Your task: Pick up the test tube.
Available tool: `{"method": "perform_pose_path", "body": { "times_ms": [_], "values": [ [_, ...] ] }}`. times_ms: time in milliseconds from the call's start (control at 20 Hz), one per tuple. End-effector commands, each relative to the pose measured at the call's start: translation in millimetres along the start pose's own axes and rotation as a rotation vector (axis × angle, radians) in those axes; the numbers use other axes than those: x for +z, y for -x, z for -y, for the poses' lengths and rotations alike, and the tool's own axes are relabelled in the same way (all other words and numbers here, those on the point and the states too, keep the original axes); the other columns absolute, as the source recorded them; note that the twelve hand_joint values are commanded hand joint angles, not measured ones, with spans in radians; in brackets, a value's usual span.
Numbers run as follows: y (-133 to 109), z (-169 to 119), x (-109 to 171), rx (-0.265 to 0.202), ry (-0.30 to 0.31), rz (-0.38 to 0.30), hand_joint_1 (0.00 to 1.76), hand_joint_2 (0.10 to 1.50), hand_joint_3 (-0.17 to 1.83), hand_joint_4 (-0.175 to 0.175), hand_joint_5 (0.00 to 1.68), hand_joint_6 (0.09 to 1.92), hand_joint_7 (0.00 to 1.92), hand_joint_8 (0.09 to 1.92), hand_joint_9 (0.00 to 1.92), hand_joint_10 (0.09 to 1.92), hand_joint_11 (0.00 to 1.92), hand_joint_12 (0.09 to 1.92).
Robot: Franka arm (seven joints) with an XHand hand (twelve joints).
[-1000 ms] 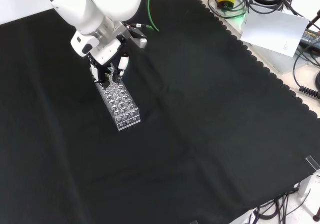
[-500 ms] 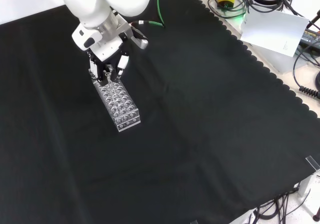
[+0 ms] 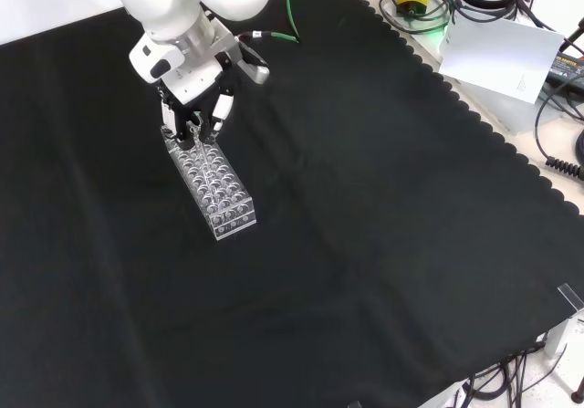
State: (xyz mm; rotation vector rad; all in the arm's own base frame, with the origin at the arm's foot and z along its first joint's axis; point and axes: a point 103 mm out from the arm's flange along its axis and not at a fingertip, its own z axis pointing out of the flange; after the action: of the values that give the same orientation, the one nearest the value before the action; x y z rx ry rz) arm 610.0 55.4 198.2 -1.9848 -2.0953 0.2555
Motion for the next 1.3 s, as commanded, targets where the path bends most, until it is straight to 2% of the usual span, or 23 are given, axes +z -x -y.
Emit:
{"method": "perform_pose_path", "body": {
  "times_ms": [50,200,550,700,1300],
  "values": [
    [3.5,4.7,-12.6,0.009,0.007,-0.027,1.43,1.03,-0.17,-0.175,1.26,0.31,1.34,0.72,1.54,0.09,1.48,0.75],
    [5.6,6.5,-21.5,0.021,0.014,-0.047,1.43,1.03,-0.17,-0.175,1.26,0.31,1.34,0.72,1.54,0.09,1.48,0.75],
    [4.5,10.3,-44.2,0.022,0.020,-0.041,1.43,1.03,-0.17,-0.175,1.26,0.31,1.35,0.72,1.54,0.09,1.48,0.75],
    [6.1,13.2,-56.0,0.020,0.025,-0.070,1.43,1.03,-0.17,-0.175,1.26,0.31,1.35,0.72,1.54,0.09,1.48,0.75],
    [5.8,41.7,-102.0,-0.026,0.089,-0.058,1.43,1.03,-0.17,-0.175,1.26,0.30,1.35,0.71,1.54,0.09,1.48,0.75]
  ]
}}
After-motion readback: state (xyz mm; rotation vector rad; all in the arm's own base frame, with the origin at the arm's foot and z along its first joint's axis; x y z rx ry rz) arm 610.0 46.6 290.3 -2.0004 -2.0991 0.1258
